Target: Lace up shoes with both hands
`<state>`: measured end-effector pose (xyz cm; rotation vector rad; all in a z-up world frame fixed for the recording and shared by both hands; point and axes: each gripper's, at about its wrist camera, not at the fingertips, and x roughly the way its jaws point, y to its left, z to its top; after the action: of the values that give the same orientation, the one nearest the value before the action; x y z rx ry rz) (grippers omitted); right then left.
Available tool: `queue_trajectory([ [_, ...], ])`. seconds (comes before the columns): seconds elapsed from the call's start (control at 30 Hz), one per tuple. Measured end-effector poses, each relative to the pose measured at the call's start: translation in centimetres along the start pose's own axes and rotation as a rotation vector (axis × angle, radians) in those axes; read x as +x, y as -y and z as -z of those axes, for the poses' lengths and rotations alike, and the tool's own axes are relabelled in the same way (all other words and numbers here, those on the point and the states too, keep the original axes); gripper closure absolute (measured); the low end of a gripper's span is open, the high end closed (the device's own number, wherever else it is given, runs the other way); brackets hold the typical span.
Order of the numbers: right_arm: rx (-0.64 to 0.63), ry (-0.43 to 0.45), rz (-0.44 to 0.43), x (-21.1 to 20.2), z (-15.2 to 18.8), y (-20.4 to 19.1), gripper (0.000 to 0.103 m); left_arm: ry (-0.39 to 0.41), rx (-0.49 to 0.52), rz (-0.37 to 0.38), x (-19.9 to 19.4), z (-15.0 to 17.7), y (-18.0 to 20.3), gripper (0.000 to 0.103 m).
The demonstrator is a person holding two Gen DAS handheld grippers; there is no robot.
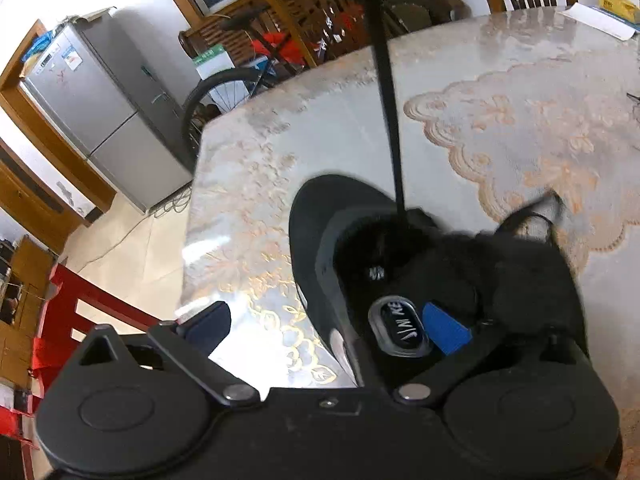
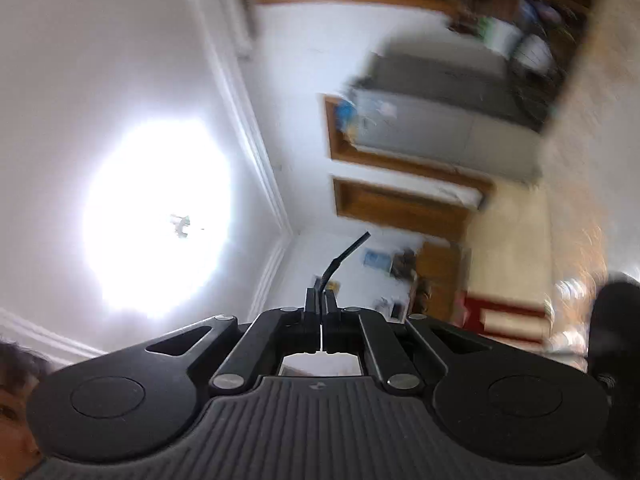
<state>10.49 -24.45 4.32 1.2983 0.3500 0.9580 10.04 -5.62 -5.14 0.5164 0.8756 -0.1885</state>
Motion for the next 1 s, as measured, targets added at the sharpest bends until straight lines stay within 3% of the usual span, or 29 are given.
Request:
queue_trajectory([
  [0.1,-0.109,0.054,-0.127,-0.6,-2.4,-5.3,0.102,-0.019,-0.002,0.014,0.2,0.3,0.2,0.000],
  [0.23,-0.430,0.086,-0.135,-1.0,-3.4,-13.6,0.102,-0.006,-0.015,0.007,-0.5,0.7,0.0,0.000],
  [0.33,-0.772,0.044,0.019,-0.2,-1.8,-18.6,0.102,0.018,-0.031,0.001,-1.5,1.0,-0.3,0.000],
  [0.4,-0.987,-0.029,0.190,1.2,0.3,-19.0,0.102,0.034,-0.042,-0.004,-2.1,1.2,-0.5,0.000],
  [0.47,-1.106,-0.164,0.355,3.2,1.9,-16.7,0.102,0.051,-0.053,-0.008,-2.7,1.4,-0.7,0.000],
  [0.57,-1.308,-0.457,0.597,6.3,4.9,-10.0,0.102,0.087,-0.090,-0.001,-4.3,1.8,-1.3,0.000],
  [0.6,-1.346,-0.554,0.635,7.0,6.0,-7.9,0.102,0.096,-0.104,0.006,-4.8,1.9,-1.5,0.000],
  [0.67,-1.358,-0.735,0.659,8.6,7.7,-4.2,0.102,0.091,-0.136,0.017,-5.1,2.3,-1.6,0.000],
  [0.8,-1.314,-0.993,0.644,11.7,9.9,1.1,0.102,0.068,-0.175,0.029,-5.3,3.2,-0.9,0.000],
  [0.87,-1.276,-1.081,0.649,12.5,10.6,2.9,0.102,0.060,-0.172,0.028,-5.2,3.5,-0.8,0.000],
  [1.0,-1.202,-1.172,0.691,12.7,11.9,5.4,0.102,0.065,-0.181,0.014,-5.0,3.9,-0.8,0.000],
])
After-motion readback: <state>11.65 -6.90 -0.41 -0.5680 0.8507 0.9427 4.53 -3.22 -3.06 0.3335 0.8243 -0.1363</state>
